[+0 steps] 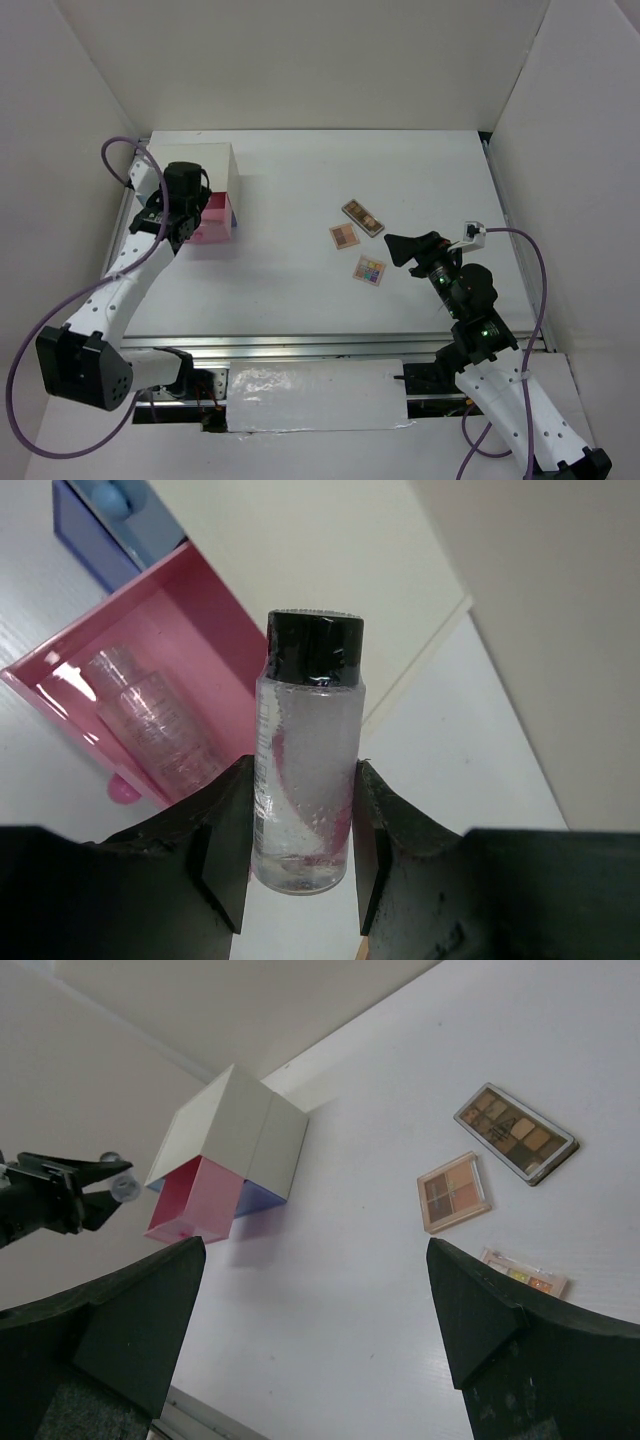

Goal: Organize the makeup

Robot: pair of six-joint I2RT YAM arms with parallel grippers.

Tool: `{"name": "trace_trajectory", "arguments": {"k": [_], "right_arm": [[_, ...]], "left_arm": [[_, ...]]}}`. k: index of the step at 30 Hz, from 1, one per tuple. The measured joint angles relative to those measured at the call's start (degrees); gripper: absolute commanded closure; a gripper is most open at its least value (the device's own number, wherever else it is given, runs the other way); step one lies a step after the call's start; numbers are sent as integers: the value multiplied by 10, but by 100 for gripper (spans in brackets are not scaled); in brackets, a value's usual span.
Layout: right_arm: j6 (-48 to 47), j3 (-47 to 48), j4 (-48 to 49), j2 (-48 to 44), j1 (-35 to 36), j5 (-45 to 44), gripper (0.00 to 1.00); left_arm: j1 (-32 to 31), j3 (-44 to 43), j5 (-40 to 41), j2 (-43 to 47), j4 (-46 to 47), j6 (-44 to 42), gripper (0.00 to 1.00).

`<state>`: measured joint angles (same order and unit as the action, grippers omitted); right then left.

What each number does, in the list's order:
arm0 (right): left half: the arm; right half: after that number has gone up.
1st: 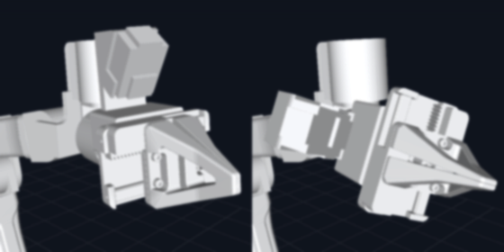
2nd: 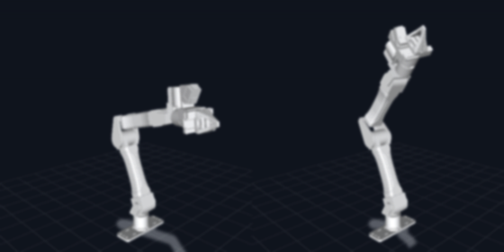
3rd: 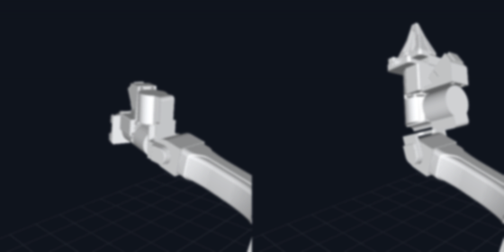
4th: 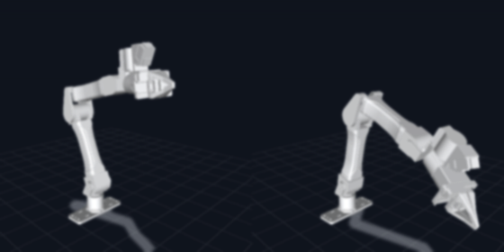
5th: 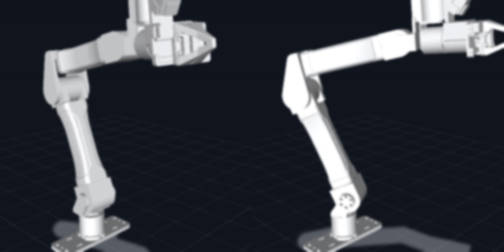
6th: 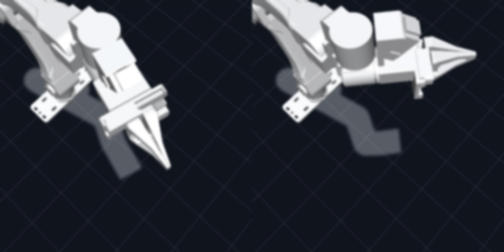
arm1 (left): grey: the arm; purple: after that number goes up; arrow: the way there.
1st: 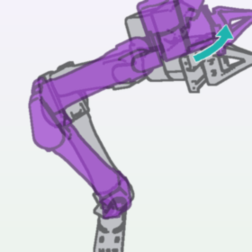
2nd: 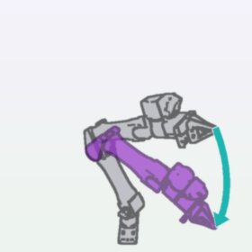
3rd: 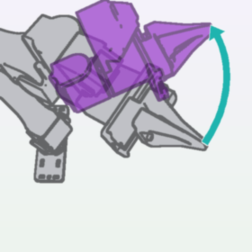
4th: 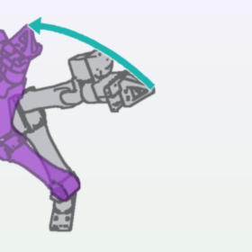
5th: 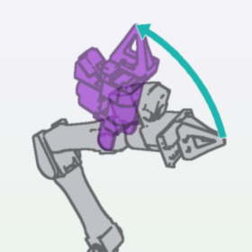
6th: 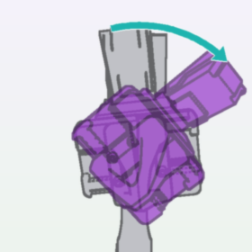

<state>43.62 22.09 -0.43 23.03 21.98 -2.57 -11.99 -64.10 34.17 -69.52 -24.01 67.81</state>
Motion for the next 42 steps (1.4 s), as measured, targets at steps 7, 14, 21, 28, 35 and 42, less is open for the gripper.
{"name": "trace_trajectory", "arguments": {"k": [7,14,21,28,35,42], "right_arm": [[0,0,0,0,0,0,0],[0,0,0,5,0,3,0],[0,0,1,12,0,6,0],[0,0,5,17,0,9,0],[0,-1,9,37,0,15,0],[0,-2,10,36,0,15,0]], "left_arm": [[7,12,-2,-32,-25,44,41],[10,34,-4,-6,-14,40,0],[8,36,-7,76,-5,19,52],[8,266,-7,234,18,47,100],[13,293,-14,102,42,29,90],[41,175,-2,-42,77,-19,92]]}}
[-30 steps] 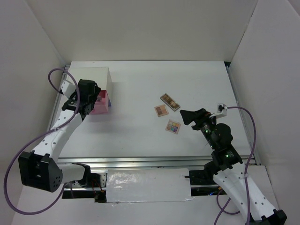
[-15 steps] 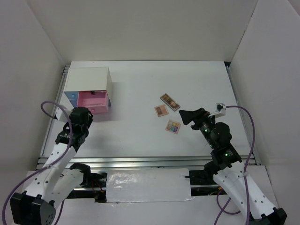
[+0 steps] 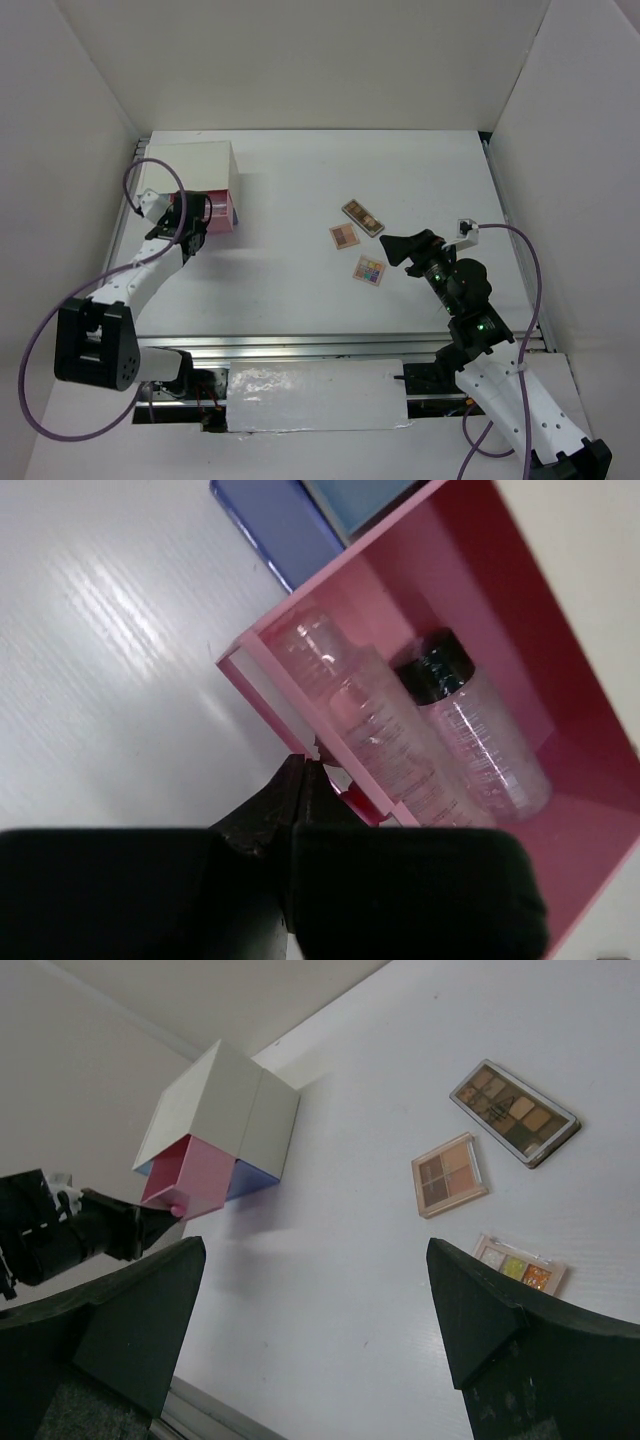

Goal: Organize the makeup

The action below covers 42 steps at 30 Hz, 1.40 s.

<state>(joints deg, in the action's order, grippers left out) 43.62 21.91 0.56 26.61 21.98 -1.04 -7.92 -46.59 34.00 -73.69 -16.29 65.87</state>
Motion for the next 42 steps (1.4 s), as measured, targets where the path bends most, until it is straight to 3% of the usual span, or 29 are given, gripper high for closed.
{"name": "trace_trajectory", "arguments": {"k": [17,42], "right_arm": [[0,-1,2,3,0,0,0],[0,-1,4,14,0,3,0]], "left_arm": [[27,-181,12,-214,16,-59,92],[66,-210,7,-232,33,-108,87]]}}
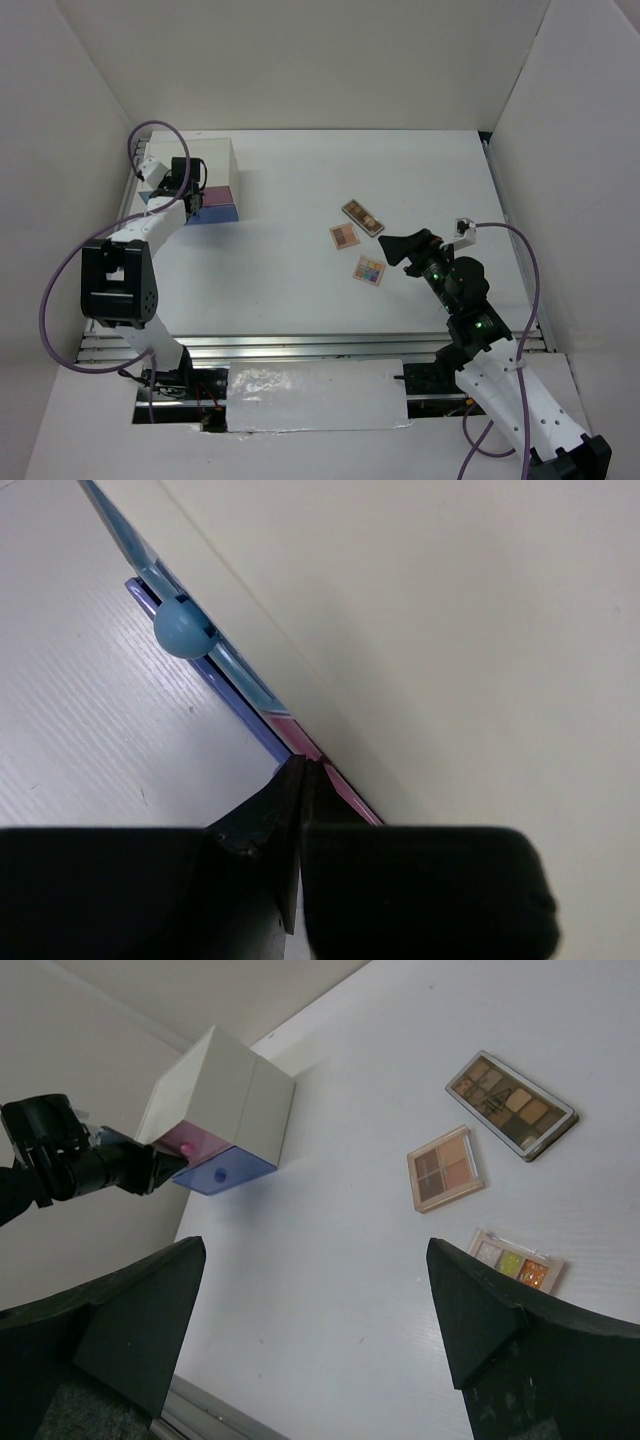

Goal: Organize the makeup

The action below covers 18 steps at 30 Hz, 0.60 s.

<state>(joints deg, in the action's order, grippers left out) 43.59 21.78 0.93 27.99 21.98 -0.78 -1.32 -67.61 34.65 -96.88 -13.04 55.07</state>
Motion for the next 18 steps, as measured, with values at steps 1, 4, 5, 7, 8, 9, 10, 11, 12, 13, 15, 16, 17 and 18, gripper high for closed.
{"name": "trace_trajectory", "arguments": {"k": [1,4,5,7,8,9,10,11,12,13,15,16,17,18], "right_arm": [[0,0,0,0,0,0,0],[0,0,0,1,0,2,0],[0,0,0,1,0,2,0],[0,0,2,2,0,2,0],[0,0,3,2,0,2,0],[0,0,5,3,0,2,0],[0,0,7,3,0,2,0],[0,-1,8,3,0,2,0],[0,-1,9,3,0,2,0],[0,-1,10,3,0,2,0],[0,-1,12,3,0,2,0],[0,-1,12,2,0,2,0],[0,-1,12,1,0,2,0],[0,-1,12,-2,0,2,0]], "left_arm": [[0,0,0,0,-1,3,85],[0,23,-6,15,10,12,72],[0,50,-11,33,24,21,66],[0,113,-22,76,39,34,29],[0,149,-28,101,51,40,17],[1,183,-35,123,66,49,11],[2,217,-42,144,82,56,4],[4,258,-54,166,115,66,2],[5,282,-61,176,135,69,1],[9,311,-72,186,164,73,1],[21,377,-104,196,249,83,1],[28,405,-118,197,285,86,1],[34,429,-134,196,320,92,1],[41,451,-143,193,368,99,1]]}}
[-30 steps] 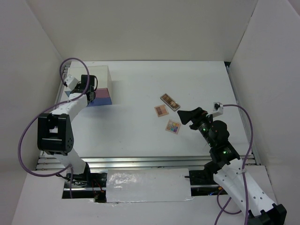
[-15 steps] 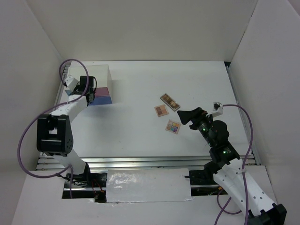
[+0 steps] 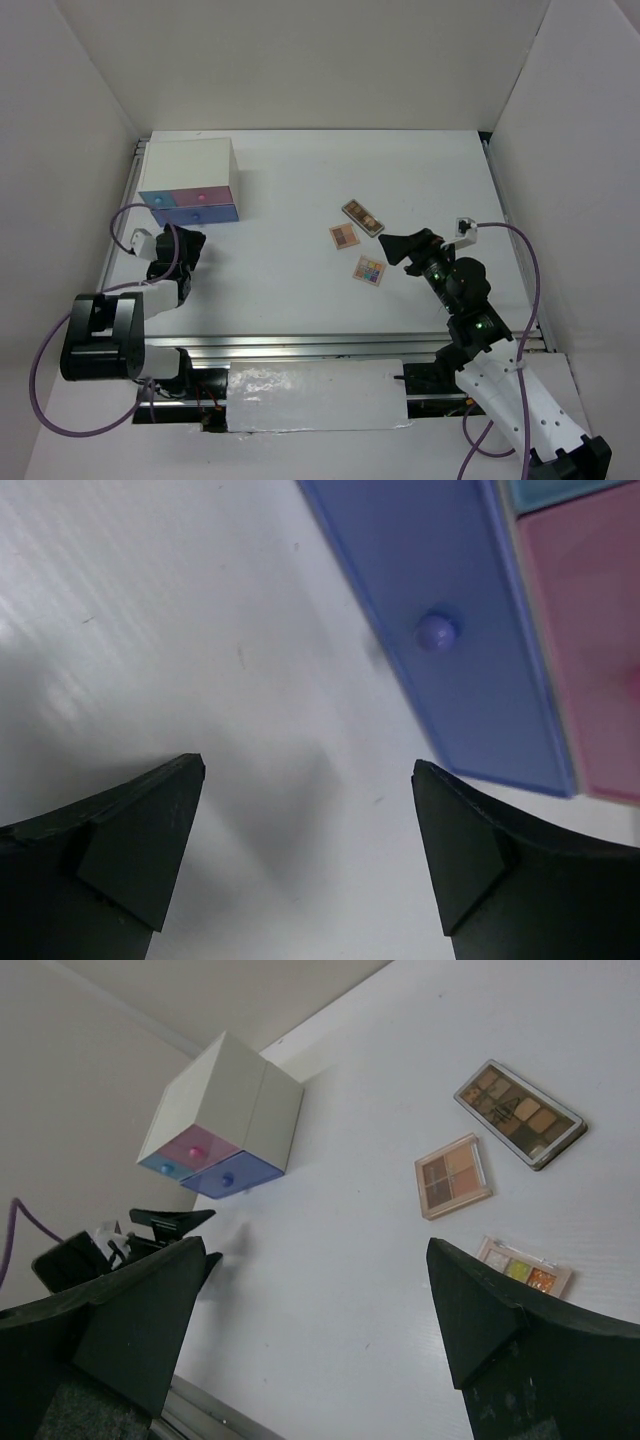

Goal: Organize the makeup

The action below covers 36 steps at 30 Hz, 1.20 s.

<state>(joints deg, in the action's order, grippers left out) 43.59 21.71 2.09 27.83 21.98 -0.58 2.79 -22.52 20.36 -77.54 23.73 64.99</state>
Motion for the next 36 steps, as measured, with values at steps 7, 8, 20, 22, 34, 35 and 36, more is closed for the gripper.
{"name": "trace_trajectory", "arguments": {"k": [7,8,20,22,34,35,36], "right_arm": [[-2,-6,6,-20,0,3,0],[-2,-7,6,-21,0,5,0],[-2,-8,9,-28,0,18,0],[-2,-8,9,-28,0,19,0],[-2,-8,9,-34,0,19,0],[-2,-8,9,-34,0,19,0],[-2,-8,9,-34,0,19,0]], "left_arm": [[36,92,-52,-114,341,101,4],[41,95,-60,-146,389,113,6],[64,39,-137,-401,661,281,26],[64,39,-137,-382,648,279,29],[61,31,-127,-334,551,255,28],[61,26,-127,-332,548,254,25],[61,23,-126,-331,545,254,25]]}}
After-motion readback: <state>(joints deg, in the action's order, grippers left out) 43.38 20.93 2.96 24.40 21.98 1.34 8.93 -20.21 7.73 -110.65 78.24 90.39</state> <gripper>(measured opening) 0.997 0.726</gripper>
